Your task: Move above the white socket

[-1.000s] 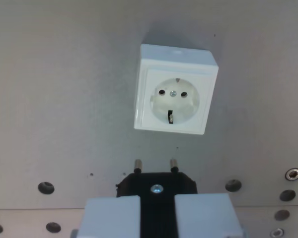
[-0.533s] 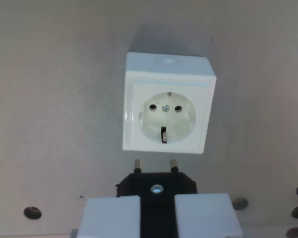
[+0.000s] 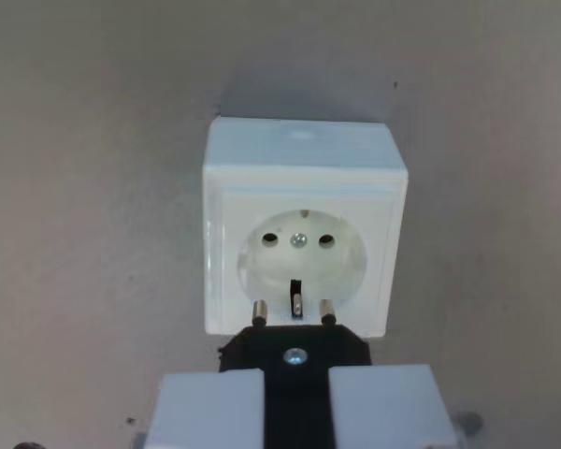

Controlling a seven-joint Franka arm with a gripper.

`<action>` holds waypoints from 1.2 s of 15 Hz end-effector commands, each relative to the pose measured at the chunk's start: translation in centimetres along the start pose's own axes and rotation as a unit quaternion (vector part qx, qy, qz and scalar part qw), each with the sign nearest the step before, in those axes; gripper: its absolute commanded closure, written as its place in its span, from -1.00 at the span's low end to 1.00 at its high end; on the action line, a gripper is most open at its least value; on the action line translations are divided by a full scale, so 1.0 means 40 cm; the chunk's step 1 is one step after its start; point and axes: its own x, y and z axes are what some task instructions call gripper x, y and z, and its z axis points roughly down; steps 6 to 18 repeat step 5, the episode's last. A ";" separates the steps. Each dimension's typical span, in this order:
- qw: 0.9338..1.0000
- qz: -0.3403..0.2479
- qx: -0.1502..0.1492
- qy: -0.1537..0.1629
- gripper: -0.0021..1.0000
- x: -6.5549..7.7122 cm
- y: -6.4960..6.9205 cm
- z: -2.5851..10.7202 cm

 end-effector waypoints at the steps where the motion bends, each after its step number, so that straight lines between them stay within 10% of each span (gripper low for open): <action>1: 0.998 0.024 0.002 0.058 1.00 -0.016 0.007 0.022; 18: 0.998 0.022 0.003 0.060 1.00 -0.021 0.010 0.035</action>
